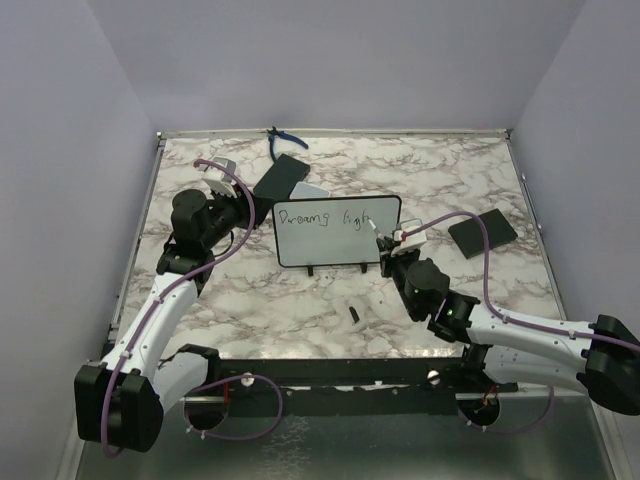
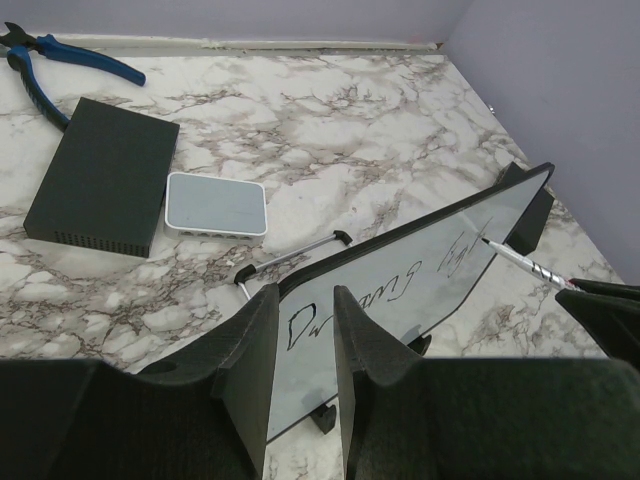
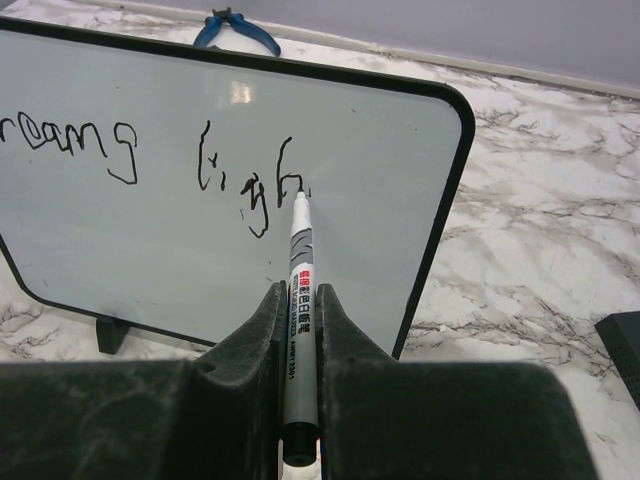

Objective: Write a sentence on the whiteboard

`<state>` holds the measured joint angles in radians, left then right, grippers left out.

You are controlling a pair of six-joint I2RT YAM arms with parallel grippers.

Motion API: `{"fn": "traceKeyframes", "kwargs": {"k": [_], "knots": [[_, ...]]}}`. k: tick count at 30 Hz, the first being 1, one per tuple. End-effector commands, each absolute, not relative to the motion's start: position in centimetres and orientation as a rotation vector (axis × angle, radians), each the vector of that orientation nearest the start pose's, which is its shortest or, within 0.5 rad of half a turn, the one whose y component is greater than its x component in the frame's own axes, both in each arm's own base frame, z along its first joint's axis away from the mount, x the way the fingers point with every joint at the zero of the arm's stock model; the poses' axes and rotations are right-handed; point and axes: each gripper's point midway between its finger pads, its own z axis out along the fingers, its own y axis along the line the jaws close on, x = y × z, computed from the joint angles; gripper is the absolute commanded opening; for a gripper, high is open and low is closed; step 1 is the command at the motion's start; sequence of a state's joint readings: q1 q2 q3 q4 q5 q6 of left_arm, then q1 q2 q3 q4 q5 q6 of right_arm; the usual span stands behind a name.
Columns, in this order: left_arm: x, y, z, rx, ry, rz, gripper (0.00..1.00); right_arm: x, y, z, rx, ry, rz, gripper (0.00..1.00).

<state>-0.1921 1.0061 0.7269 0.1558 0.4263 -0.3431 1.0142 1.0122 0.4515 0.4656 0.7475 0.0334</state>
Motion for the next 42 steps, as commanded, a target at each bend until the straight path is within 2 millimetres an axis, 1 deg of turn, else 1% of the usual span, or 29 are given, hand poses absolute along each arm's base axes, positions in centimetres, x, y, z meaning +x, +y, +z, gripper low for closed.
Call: {"fn": "traceKeyframes", "kwargs": {"k": [1, 10, 16, 18, 21, 28, 32, 38, 42], "knots": [[32.6, -15.2, 26.4, 0.213, 1.703, -0.756, 0.30, 26.7, 20.0, 18.9, -0.215, 1.657, 0.161, 0.01], [32.6, -15.2, 26.4, 0.213, 1.701, -0.756, 0.30, 26.6, 20.1, 18.0, -0.221, 1.681, 0.164, 0.01], [32.6, -15.2, 26.4, 0.212, 1.702, -0.756, 0.30, 26.6, 20.1, 18.1, -0.223, 1.679, 0.166, 0.01], [32.6, -15.2, 26.4, 0.213, 1.701, -0.756, 0.30, 26.5, 20.2, 18.4, -0.227, 1.672, 0.177, 0.01], [32.6, -15.2, 26.6, 0.211, 1.697, -0.754, 0.30, 26.1, 20.3, 19.3, -0.234, 1.644, 0.221, 0.01], [32.6, -15.1, 26.6, 0.205, 1.697, -0.750, 0.30, 25.4, 19.7, 21.0, -0.230, 1.607, 0.264, 0.01], [32.6, -15.1, 26.6, 0.204, 1.696, -0.750, 0.30, 25.7, 19.3, 21.2, -0.215, 1.616, 0.224, 0.01], [32.6, -14.9, 26.7, 0.199, 1.690, -0.741, 0.30, 26.0, 19.7, 21.1, -0.208, 1.614, 0.223, 0.01], [32.6, -14.8, 26.8, 0.196, 1.687, -0.737, 0.30, 26.1, 19.7, 21.3, -0.200, 1.601, 0.225, 0.01]]}}
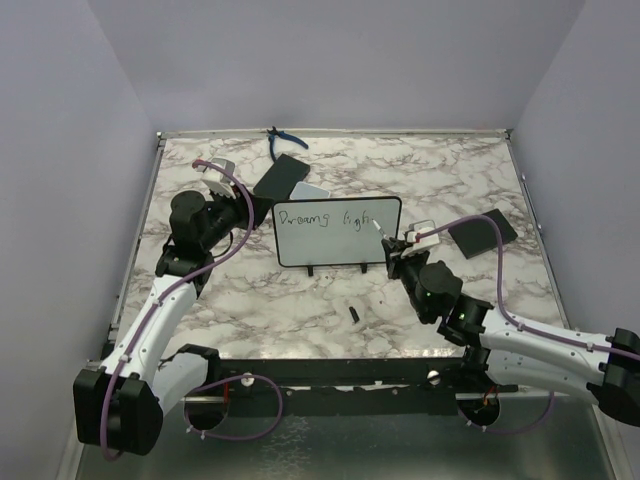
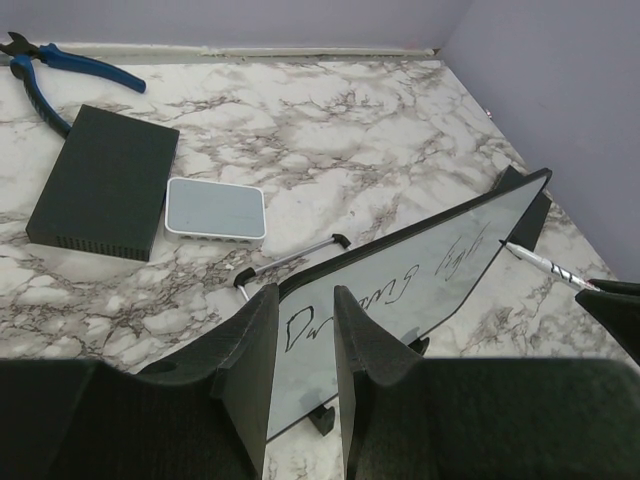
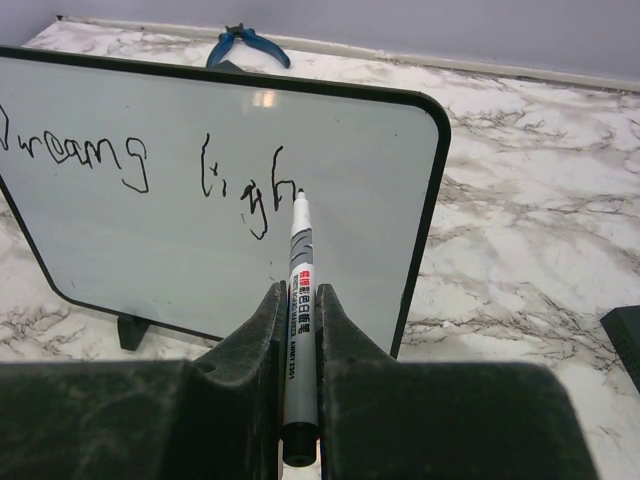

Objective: Write a sentence on the whiteboard

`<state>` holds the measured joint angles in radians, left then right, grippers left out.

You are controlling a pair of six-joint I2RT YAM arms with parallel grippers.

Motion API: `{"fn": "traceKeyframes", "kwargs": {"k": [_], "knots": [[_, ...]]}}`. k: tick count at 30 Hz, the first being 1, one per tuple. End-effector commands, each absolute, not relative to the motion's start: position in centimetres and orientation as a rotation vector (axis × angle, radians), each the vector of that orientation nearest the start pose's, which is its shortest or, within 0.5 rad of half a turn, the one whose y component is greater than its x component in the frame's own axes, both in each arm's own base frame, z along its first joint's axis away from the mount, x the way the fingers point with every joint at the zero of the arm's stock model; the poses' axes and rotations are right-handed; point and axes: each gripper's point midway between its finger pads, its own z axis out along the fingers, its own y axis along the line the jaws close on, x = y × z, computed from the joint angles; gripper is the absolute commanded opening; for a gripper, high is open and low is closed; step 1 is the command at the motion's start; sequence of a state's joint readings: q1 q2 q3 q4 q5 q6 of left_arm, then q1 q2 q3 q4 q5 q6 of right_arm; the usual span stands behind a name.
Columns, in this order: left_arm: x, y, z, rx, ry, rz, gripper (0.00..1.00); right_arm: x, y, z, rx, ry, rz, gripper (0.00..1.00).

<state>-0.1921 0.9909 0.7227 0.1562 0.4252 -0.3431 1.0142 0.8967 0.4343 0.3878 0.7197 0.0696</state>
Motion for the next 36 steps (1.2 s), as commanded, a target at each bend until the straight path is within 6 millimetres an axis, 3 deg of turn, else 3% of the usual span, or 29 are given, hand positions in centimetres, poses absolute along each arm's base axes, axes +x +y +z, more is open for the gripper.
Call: {"fn": "traceKeyframes", "kwargs": {"k": [1, 23, 36], "knots": [[32.6, -14.8, 26.8, 0.197, 1.687, -0.736, 0.30, 26.2, 19.7, 21.3, -0.198, 1.600, 0.221, 0.01], [32.5, -14.5, 27.1, 0.187, 1.672, -0.715, 0.34, 27.3, 19.8, 21.2, -0.189, 1.584, 0.168, 0.01], [32.4, -14.6, 27.1, 0.192, 1.673, -0.720, 0.38, 27.2, 18.3, 21.3, -0.153, 1.588, 0.128, 0.01]]}}
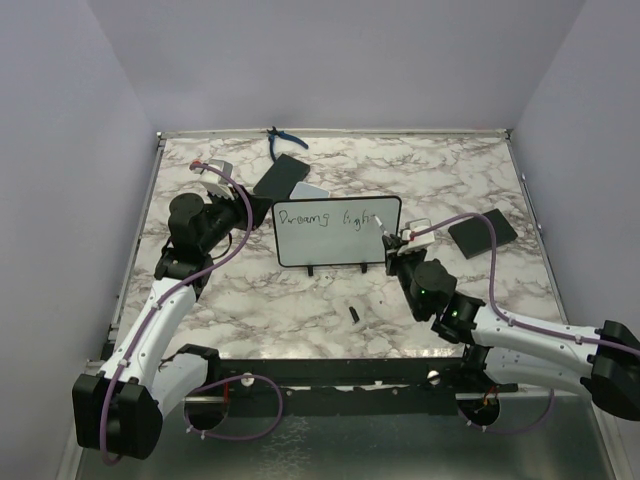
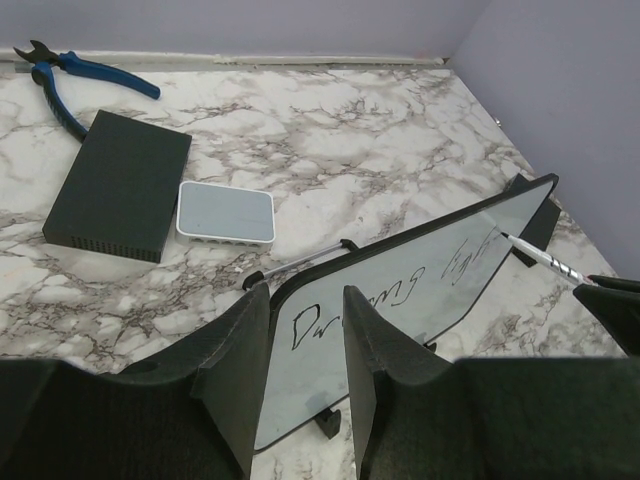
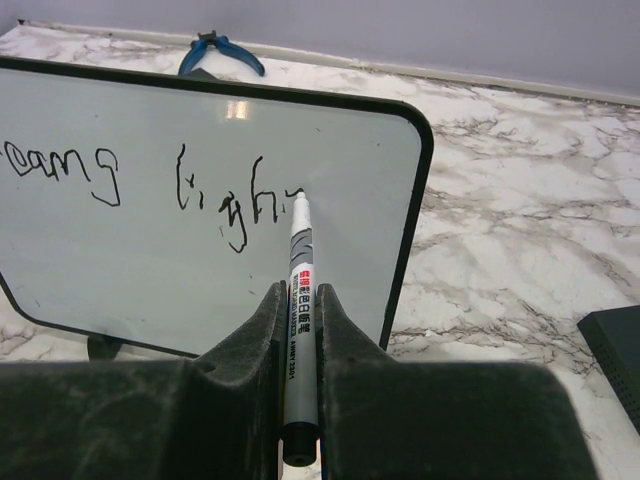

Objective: Write a sentence on the whiteboard

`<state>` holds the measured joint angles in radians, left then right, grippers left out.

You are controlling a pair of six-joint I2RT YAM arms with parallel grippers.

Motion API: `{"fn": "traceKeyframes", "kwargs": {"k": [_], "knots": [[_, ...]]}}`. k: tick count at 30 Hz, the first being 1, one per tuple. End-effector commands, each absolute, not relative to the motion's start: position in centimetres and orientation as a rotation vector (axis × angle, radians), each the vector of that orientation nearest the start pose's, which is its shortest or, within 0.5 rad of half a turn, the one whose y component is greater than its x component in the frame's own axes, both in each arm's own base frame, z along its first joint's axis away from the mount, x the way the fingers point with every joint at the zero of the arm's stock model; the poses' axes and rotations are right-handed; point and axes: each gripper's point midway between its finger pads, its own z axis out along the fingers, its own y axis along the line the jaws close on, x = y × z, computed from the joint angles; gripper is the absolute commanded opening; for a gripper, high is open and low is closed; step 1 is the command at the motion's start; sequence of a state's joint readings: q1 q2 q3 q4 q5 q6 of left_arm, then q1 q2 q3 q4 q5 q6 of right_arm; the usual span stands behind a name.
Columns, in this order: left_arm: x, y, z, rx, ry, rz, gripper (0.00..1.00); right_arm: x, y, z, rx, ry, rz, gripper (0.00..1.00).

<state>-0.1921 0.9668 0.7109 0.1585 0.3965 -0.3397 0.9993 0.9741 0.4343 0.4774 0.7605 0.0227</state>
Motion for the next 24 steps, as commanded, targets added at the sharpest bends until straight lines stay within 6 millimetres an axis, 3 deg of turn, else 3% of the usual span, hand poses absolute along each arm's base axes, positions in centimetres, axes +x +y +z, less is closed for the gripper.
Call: {"fn": "traceKeyframes", "kwargs": {"k": [1, 6, 16, 24], "knots": [[32.4, -14.6, 27.2, 0.193, 1.670, -0.721, 0.38, 27.1, 18.2, 21.3, -0.151, 1.588, 0.125, 0.01], [32.4, -14.6, 27.1, 0.195, 1.670, -0.722, 0.38, 27.0, 17.9, 21.2, -0.148, 1.594, 0.120, 0.01], [32.3, -14.5, 27.2, 0.190, 1.667, -0.721, 0.38, 26.1, 19.3, 21.9, -0.248, 1.572, 0.215, 0.00], [32.4, -14.5, 27.2, 0.191, 1.669, -0.721, 0.39, 26.9, 20.1, 22.1, -0.263, 1.571, 0.180, 0.01]]}}
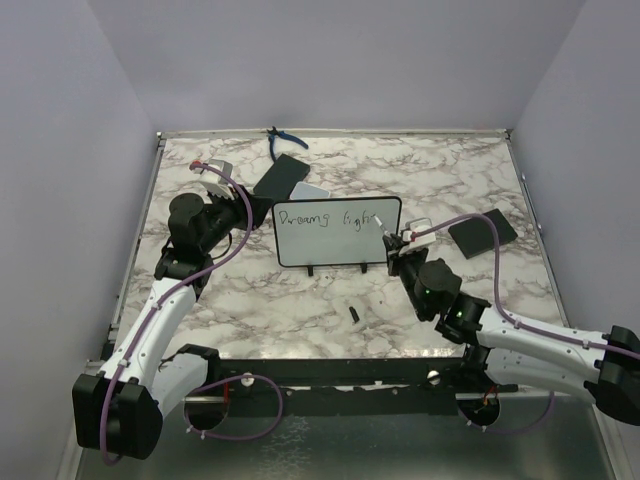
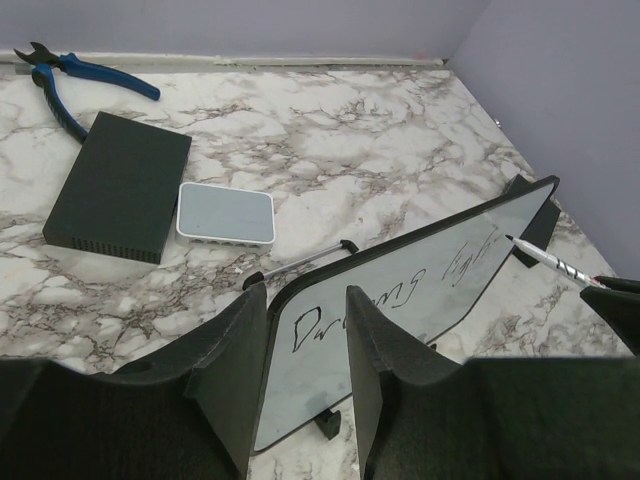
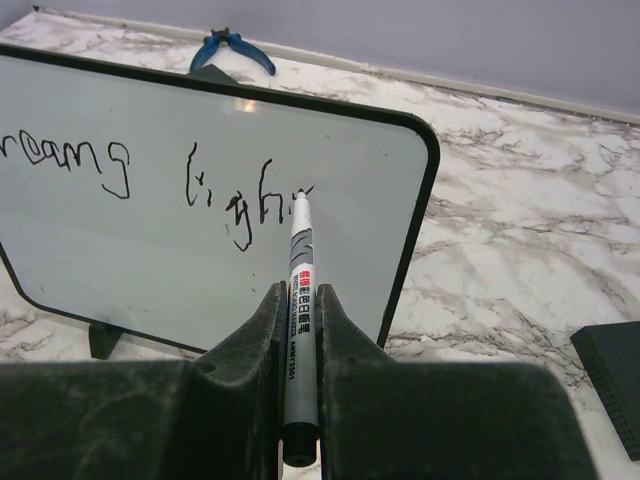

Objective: Write a sentence on the whiteboard

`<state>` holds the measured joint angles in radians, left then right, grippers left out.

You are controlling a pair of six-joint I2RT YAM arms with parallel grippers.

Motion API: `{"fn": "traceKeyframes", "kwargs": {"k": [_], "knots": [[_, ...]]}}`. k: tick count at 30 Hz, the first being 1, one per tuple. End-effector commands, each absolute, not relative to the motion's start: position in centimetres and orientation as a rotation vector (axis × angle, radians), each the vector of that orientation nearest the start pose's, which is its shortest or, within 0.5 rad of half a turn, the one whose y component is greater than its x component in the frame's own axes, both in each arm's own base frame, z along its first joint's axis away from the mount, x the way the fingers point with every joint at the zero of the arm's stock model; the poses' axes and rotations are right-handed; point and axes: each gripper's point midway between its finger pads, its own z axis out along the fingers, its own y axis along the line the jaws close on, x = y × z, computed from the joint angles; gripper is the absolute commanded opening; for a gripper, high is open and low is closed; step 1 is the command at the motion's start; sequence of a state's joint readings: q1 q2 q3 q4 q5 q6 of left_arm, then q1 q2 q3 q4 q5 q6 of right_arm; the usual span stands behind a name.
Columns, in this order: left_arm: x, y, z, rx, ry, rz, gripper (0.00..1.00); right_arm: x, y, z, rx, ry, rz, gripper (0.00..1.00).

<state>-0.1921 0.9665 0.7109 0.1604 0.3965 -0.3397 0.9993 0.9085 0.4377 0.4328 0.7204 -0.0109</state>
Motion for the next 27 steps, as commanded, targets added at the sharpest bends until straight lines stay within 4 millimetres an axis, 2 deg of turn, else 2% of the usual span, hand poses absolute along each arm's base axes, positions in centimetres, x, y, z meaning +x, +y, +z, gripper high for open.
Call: {"fn": "traceKeyframes", "kwargs": {"k": [1, 13, 27], "knots": [[32.4, -14.5, 27.2, 0.190, 1.669, -0.720, 0.40, 27.0, 20.1, 22.1, -0.260, 1.570, 0.177, 0.01], [32.4, -14.5, 27.1, 0.190, 1.670, -0.718, 0.40, 27.1, 20.2, 23.1, -0.258, 1.535, 0.181, 0.01], [32.4, -14.5, 27.2, 0.190, 1.668, -0.721, 0.40, 27.6, 19.8, 21.6, -0.239, 1.578, 0.125, 0.01]]}}
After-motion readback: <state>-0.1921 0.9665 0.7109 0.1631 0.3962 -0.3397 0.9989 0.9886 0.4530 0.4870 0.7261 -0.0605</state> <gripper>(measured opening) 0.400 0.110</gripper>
